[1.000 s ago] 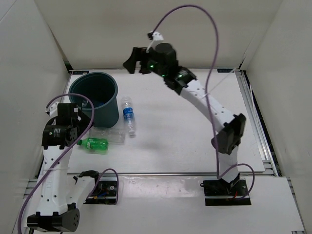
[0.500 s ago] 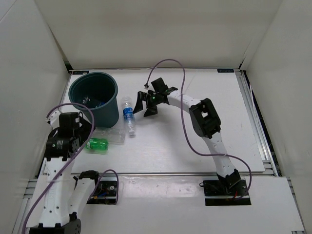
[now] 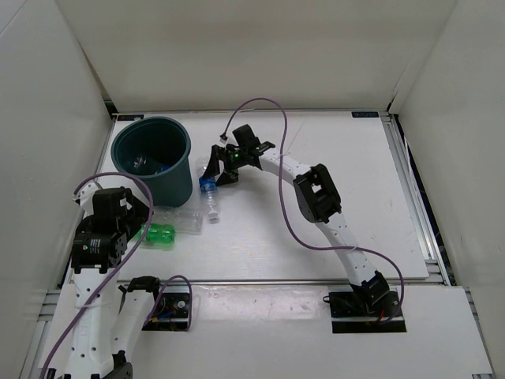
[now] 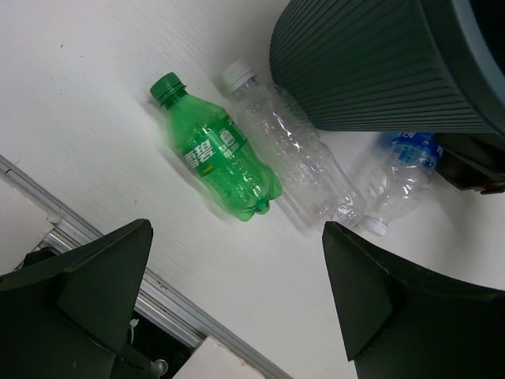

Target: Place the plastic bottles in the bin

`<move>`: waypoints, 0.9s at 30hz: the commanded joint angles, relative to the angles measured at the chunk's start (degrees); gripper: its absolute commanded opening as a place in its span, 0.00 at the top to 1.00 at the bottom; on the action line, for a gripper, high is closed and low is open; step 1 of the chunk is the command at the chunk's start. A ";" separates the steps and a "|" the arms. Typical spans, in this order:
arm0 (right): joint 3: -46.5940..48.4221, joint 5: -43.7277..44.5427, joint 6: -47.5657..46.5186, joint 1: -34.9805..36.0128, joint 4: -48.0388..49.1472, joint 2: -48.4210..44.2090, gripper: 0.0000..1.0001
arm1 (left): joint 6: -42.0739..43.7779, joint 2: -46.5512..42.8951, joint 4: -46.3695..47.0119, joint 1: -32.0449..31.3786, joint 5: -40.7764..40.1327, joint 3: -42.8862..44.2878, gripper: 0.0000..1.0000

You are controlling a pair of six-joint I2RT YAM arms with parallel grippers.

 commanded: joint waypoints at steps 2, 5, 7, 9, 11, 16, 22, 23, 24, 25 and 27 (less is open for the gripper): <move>1.52 -1.83 1.43 0.81 -1.22 3.51 0.21 | 1.15 -0.33 -1.44 0.25 -1.28 1.41 0.00; 1.52 -3.59 1.96 0.81 -1.22 3.51 0.41 | -0.51 -1.04 -1.44 0.25 -0.67 0.89 0.00; -1.10 -5.08 1.96 -0.50 -2.62 1.34 0.63 | -2.44 -2.27 -1.44 0.25 -0.66 0.09 0.00; -7.57 -6.75 1.96 -2.35 -4.37 -1.74 0.71 | -4.20 -2.27 -1.44 0.25 -1.19 -1.31 0.00; -13.22 -6.24 -1.27 -3.40 -5.25 -8.68 0.74 | -7.18 -2.89 -1.44 0.25 -1.71 -2.71 0.00; -22.65 -1.22 -5.42 -6.31 -9.74 -25.64 0.81 | -13.69 -3.42 -0.13 0.25 -1.72 -6.58 0.00; -7.84 8.16 -1.47 -5.44 -2.91 -33.15 0.84 | -24.85 1.05 -1.78 0.25 0.38 -7.74 0.00; -2.84 9.40 -1.47 -4.91 -2.89 -29.40 0.84 | -27.30 2.02 -2.67 0.25 0.39 -6.69 0.01; 8.70 10.20 -0.94 -4.90 -2.89 -26.92 0.84 | -28.54 2.90 -3.72 0.25 0.39 -6.07 0.01; 13.77 10.20 -0.24 -4.21 -1.06 -24.37 0.84 | -29.34 4.65 -4.51 0.25 0.39 -6.06 0.01; 18.38 11.69 3.44 -3.59 4.29 -20.31 0.84 | -30.40 6.42 -6.45 0.25 0.39 -4.40 0.03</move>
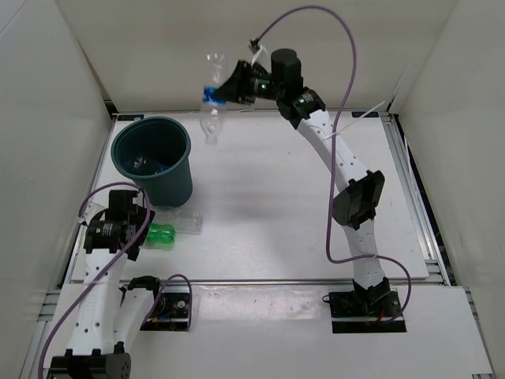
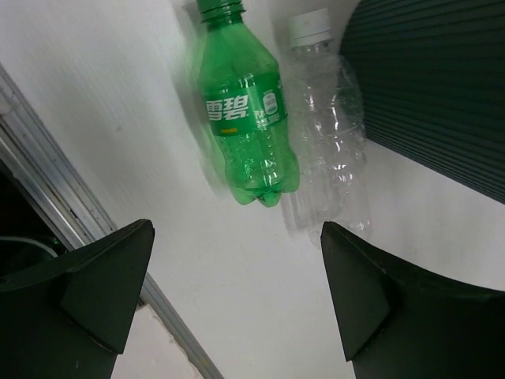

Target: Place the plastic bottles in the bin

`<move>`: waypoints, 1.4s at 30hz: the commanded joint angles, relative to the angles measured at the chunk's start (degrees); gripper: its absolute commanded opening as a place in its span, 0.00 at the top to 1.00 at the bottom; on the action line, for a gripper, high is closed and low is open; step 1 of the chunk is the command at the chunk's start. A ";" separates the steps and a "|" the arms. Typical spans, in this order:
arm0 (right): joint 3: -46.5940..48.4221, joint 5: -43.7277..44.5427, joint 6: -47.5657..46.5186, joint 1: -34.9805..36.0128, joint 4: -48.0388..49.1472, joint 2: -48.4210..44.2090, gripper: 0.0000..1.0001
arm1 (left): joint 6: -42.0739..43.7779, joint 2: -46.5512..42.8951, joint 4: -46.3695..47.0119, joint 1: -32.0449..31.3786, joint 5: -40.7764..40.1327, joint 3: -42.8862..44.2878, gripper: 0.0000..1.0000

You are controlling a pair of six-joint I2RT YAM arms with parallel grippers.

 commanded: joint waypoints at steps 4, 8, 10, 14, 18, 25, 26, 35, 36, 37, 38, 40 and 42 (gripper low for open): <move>4.35 12.98 0.05 6.48 20.76 4.61 0.84 | -3.84 6.27 -4.25 0.78 0.50 4.18 0.03; 2.93 25.39 -19.64 14.13 28.66 6.37 0.80 | 0.28 11.10 -4.78 1.92 1.28 6.37 0.03; 5.67 27.61 -21.76 15.28 30.01 8.29 0.79 | 2.48 12.34 -4.78 3.06 1.99 6.91 0.03; 5.53 28.31 -28.08 16.68 33.08 12.00 0.57 | 3.28 14.27 -4.78 3.06 3.04 8.57 0.01; 2.98 36.61 -38.88 20.73 27.83 7.27 0.00 | 3.28 13.06 -2.68 3.06 3.57 7.27 0.00; -10.74 39.57 -32.76 21.43 12.89 -13.65 0.00 | -5.40 7.86 2.33 4.82 7.35 -3.19 0.00; -11.53 39.56 -32.23 22.04 10.96 -15.06 0.00 | -7.25 6.99 3.82 4.82 7.96 -4.50 0.00; -13.73 43.08 -36.10 22.58 -4.78 -26.57 0.00 | -11.92 2.32 23.41 5.35 5.25 -19.89 0.00; -13.73 43.08 -36.62 22.58 -5.66 -27.20 0.00 | -11.92 2.32 25.61 5.87 5.25 -21.03 0.00; -13.73 43.08 -36.62 22.58 -7.15 -27.81 0.00 | -11.92 3.02 27.37 5.88 5.25 -22.00 0.00; -13.73 43.08 -36.62 22.58 -7.95 -28.86 0.00 | -12.45 4.16 29.74 5.88 4.64 -23.49 0.00; -13.73 43.08 -36.62 22.58 -9.97 -29.66 0.00 | -12.45 5.83 31.34 5.88 4.63 -24.64 0.00; -14.25 43.60 -37.15 22.58 -11.03 -30.19 0.00 | -12.45 8.46 33.10 6.40 5.42 -25.70 0.00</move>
